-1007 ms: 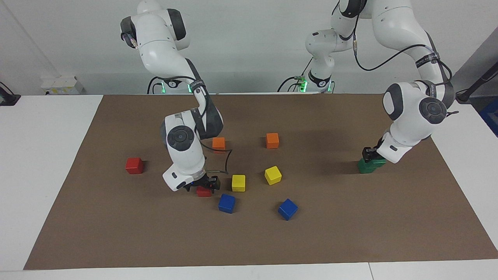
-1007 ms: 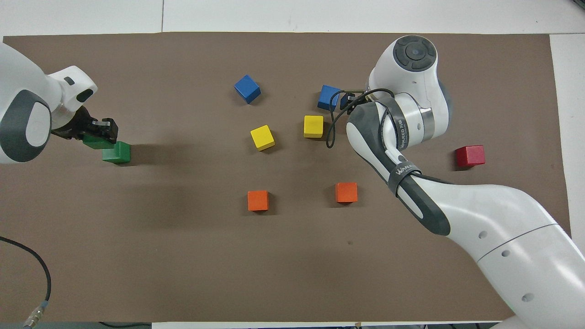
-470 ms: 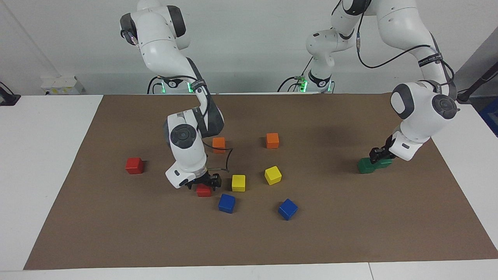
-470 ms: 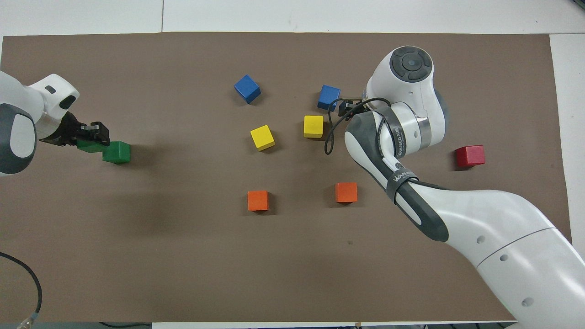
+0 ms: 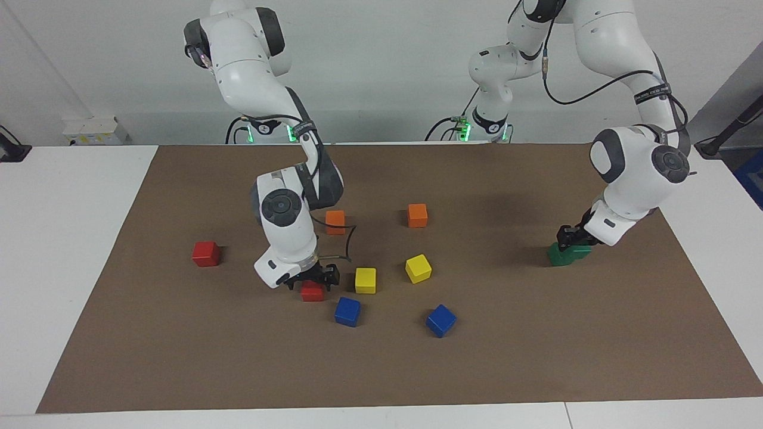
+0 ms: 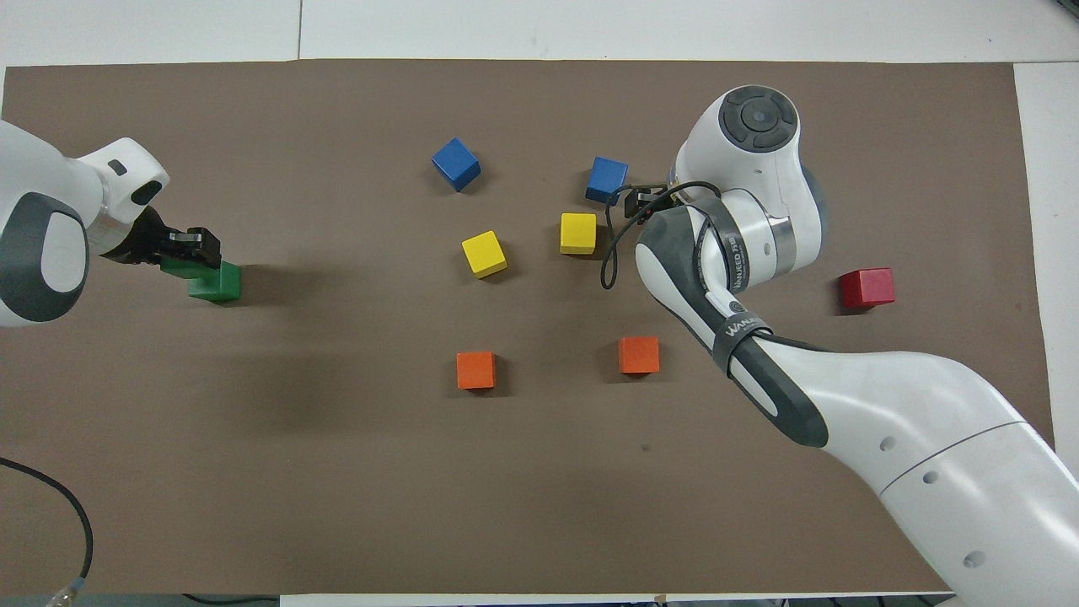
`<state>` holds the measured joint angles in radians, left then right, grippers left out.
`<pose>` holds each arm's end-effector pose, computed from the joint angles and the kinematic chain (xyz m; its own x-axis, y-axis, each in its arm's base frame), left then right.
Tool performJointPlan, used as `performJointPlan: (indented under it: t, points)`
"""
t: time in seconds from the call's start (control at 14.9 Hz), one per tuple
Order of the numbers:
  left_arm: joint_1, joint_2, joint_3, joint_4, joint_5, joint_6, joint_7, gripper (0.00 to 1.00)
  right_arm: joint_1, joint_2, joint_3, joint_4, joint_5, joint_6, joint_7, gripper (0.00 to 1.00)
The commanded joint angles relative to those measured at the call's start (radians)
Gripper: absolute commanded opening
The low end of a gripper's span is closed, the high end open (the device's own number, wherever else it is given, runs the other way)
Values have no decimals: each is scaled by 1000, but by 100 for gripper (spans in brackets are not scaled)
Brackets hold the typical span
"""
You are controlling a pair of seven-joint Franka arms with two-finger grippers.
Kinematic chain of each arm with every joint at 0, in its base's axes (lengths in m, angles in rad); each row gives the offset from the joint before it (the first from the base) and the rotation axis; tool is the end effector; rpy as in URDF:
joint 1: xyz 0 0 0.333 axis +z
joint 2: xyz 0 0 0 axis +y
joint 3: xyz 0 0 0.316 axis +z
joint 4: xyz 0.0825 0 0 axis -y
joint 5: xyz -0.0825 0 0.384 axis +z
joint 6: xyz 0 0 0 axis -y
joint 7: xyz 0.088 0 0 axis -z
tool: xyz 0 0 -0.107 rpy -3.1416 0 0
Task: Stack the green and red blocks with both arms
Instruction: 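Stack green on green with the left gripper while the right gripper carries red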
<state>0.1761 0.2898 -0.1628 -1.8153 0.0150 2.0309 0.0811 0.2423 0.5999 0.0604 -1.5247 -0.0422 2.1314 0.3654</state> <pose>0.6213 0.0153 0.3766 0.9952 -0.0710 -0.0672 -0.0685 -0.9969 0.0390 0.6757 0.2021 0.3096 0.9987 -0.0510 0.0081 -0.0510 -0.9987 -0.0011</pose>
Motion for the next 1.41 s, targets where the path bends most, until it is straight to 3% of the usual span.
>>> performJointPlan:
  t: [0.0, 0.4, 0.47, 0.54, 0.67, 1.01, 1.34]
  points:
    - [2, -41, 12, -47, -12, 22, 45, 0, -5, -28, 4, -40, -5, 22, -43, 99]
    - [11, -49, 14, -58, -9, 20, 49, 0, -17, -28, 4, -48, -2, 30, -37, 98]
    - [11, -55, 16, -68, -9, 26, 48, 0, -17, -28, 4, -49, -1, 35, -34, 91]
    - [11, -57, 16, -73, -10, 26, 46, 0, -17, -28, 4, -52, -1, 38, -34, 74]
    - [14, -57, 16, -84, -10, 29, 42, 0, -17, -28, 4, -54, -1, 27, -33, 4]
    - [13, -57, 16, -96, -9, 29, 42, 0, -24, -26, 3, -28, 5, -5, -9, 0]
    - [13, -57, 16, -102, -9, 40, 40, 0, -66, -26, -8, 170, -19, -217, -28, 0]
